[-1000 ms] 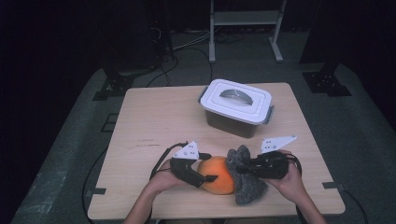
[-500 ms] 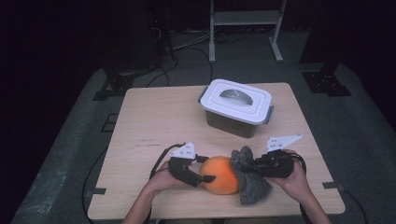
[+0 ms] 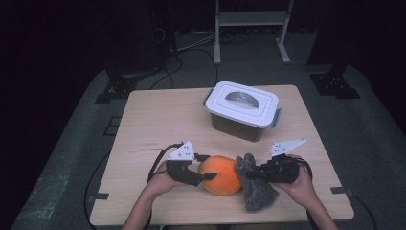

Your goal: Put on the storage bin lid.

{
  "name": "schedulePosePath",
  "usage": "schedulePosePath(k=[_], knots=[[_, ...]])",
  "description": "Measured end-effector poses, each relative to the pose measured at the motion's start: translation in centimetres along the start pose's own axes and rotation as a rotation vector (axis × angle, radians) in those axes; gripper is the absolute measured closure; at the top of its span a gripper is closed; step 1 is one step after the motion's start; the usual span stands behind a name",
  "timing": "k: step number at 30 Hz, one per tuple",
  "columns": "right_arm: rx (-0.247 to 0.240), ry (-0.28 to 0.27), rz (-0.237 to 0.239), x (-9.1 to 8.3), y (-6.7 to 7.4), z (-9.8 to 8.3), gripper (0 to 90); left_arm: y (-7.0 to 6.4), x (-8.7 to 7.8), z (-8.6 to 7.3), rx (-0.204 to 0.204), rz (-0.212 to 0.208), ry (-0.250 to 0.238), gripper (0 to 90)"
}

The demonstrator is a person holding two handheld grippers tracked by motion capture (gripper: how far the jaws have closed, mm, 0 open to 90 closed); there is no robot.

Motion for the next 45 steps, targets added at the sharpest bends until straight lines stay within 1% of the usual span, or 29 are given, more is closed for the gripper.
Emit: schedulePosePath(k=[2,3,5,7,9,10,11,12,13,14,17,18,19,20,22,23,24,25,26,29,31,34,35,36,37,40,42,44,45], knots=[[-0.012,-0.031,-0.01,-0.4,0.2,0.6,76.6,-0.1,0.0,0.0,0.001,0.0,0.001,37.8],[-0.019,-0.051,-0.012,-0.6,0.5,1.0,76.6,-0.3,0.2,0.2,0.017,0.002,0.009,37.7],[-0.035,-0.082,-0.006,-0.8,1.0,1.7,76.6,-0.6,0.5,0.4,0.025,-0.002,0.011,37.4],[-0.048,-0.076,-0.005,-0.5,1.5,2.0,76.6,-0.8,0.7,0.5,0.035,-0.008,0.015,36.6],[-0.06,-0.036,-0.008,0.2,1.5,1.7,76.6,-0.9,0.9,0.4,0.047,-0.011,0.032,34.8],[-0.055,-0.022,-0.004,0.5,1.4,1.4,76.5,-0.9,1.0,0.3,0.039,-0.014,0.033,32.4],[-0.047,-0.011,0.001,0.7,1.2,1.2,76.6,-0.8,1.0,0.2,0.028,-0.022,0.022,30.6],[-0.047,-0.011,0.001,0.7,1.2,1.2,76.6,-0.8,1.0,0.2,0.028,-0.022,0.022,29.7],[-0.032,-0.01,0.01,0.7,0.9,0.8,76.5,-0.5,1.0,0.0,0.017,-0.036,0.007,27.7],[-0.028,-0.01,0.012,0.7,0.7,0.6,76.5,-0.5,1.0,0.0,0.006,-0.044,0.002,25.9],[-0.028,0.003,0.012,0.7,0.6,0.3,76.5,-0.1,1.1,-0.4,-0.024,-0.061,0.007,17.8],[-0.028,0.003,0.012,0.7,0.6,0.3,76.5,-0.1,1.1,-0.4,-0.024,-0.061,0.007,15.3],[-0.023,0.013,0.014,0.7,0.5,0.1,76.5,0.2,1.1,-0.8,-0.055,-0.059,0.02,11.1],[-0.021,0.019,0.012,0.6,0.4,0.0,76.5,0.4,1.2,-1.1,-0.072,-0.066,0.032,9.5],[-0.008,0.023,0.009,0.4,0.1,-0.4,76.5,0.6,1.4,-1.6,-0.095,-0.086,0.029,9.5],[-0.005,0.027,0.01,0.3,-0.1,-0.5,76.5,0.6,1.6,-1.8,-0.102,-0.096,0.035,9.7],[0.003,0.03,0.007,0.2,-0.2,-0.7,76.4,0.6,1.7,-1.9,-0.097,-0.105,0.041,10.7],[0.009,0.033,0.006,0.1,-0.4,-0.8,76.4,0.5,1.8,-2.0,-0.092,-0.123,0.033,14.7],[0.013,0.034,0.004,0.0,-0.5,-0.9,76.4,0.4,1.9,-1.9,-0.091,-0.126,0.018,20.0],[0.018,0.033,0.004,-0.2,-0.7,-0.9,76.4,0.2,1.7,-1.6,-0.079,-0.109,0.013,31.3],[0.01,0.014,0.001,-0.6,-0.5,-0.5,76.6,0.1,1.3,-1.2,-0.066,-0.104,0.005,35.4],[-0.009,-0.039,-0.004,-1.5,0.0,0.6,76.8,0.0,0.7,-0.5,-0.03,-0.071,-0.007,38.5],[-0.009,-0.039,-0.004,-1.5,0.0,0.6,76.8,0.0,0.7,-0.5,-0.03,-0.071,-0.007,39.2],[-0.024,-0.082,0.006,-1.8,0.6,1.4,76.8,-0.3,0.5,0.0,-0.005,-0.058,-0.004,39.7],[-0.029,-0.088,0.011,-1.8,0.8,1.7,76.8,-0.5,0.5,0.1,0.002,-0.056,-0.005,40.2],[-0.057,-0.073,0.015,-1.1,1.6,2.2,76.8,-0.9,0.9,0.3,0.027,-0.049,0.006,40.7],[-0.062,-0.05,0.013,-0.5,1.7,2.0,76.8,-1.0,0.9,0.4,0.041,-0.039,0.017,40.8],[-0.046,-0.042,0.026,-0.2,1.3,1.6,76.8,-1.0,0.6,0.5,0.048,-0.032,0.014,41.3],[-0.037,-0.037,0.031,-0.1,1.1,1.3,76.7,-0.9,0.4,0.6,0.044,-0.03,0.011,41.3]])
Point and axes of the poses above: each handheld gripper's, and its own axes: x roughly forward along the jaws, z roughly out of its top, y roughly to its left, the point moved 5 cm from there along x, roughly forward along the jaws
